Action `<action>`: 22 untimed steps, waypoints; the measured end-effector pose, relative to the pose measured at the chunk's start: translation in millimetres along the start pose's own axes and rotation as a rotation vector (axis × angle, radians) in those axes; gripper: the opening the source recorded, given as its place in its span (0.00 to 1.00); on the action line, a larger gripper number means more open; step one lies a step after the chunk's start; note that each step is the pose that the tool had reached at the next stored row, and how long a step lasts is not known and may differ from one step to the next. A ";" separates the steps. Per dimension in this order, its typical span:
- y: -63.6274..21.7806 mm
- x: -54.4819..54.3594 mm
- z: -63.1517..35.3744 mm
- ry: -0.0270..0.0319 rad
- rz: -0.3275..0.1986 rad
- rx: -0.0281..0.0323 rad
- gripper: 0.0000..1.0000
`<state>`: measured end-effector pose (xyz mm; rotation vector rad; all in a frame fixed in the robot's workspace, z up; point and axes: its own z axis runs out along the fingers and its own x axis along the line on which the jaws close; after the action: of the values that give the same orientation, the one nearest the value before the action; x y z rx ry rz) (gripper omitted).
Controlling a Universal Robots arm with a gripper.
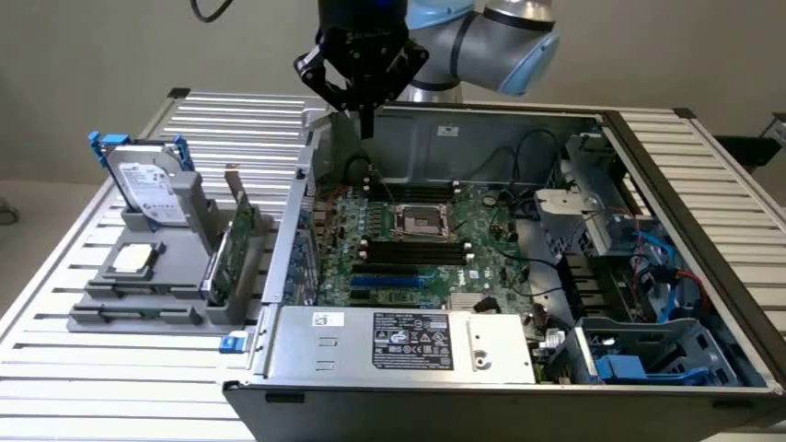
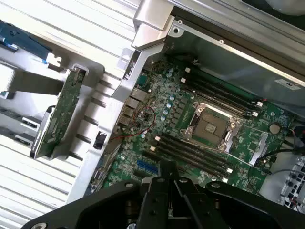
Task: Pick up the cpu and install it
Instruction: 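Reach for the cpu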
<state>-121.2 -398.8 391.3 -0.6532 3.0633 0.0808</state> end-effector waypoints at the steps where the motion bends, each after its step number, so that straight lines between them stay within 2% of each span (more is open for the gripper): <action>1: 0.0 0.0 0.0 0.0000 -0.001 -0.0001 0.11; 22: 0.0 0.0 0.1 0.0013 -0.028 -0.0006 0.11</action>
<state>-121.2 -398.8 391.1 -0.6970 3.0544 0.0811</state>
